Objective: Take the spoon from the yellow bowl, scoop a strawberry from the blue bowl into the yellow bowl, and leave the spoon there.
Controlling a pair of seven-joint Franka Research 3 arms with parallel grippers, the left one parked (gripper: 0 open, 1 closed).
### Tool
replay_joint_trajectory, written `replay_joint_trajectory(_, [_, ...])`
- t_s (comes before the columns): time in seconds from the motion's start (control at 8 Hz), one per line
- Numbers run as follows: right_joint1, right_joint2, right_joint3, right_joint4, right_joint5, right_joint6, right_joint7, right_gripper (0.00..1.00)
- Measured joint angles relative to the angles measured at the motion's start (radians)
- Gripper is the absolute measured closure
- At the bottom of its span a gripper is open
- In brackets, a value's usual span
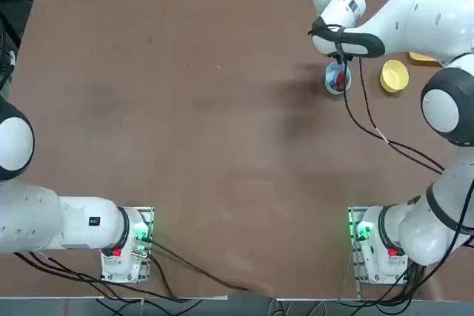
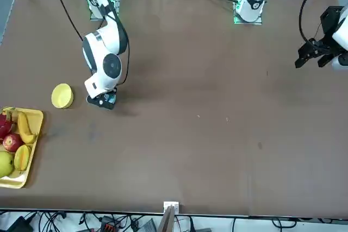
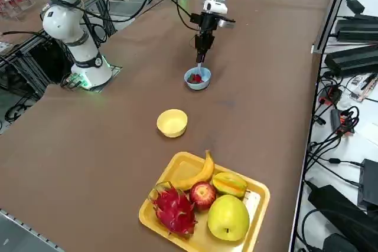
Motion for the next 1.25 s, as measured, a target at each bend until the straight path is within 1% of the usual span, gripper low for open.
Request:
replay_joint_trajectory(0.5, [0.055,0.075,0.0,0.077,-0.055,-0.083,-0.001,0.89])
replay_joint_trajectory(0.75, [0.072,0.103,0.0,0.099,-0.086,-0.1,-0.003,0.89])
replay_joint_trajectory(1.25, [0.099,0.135,0.0,0.128,-0.098,-0.119,-0.009,0.89])
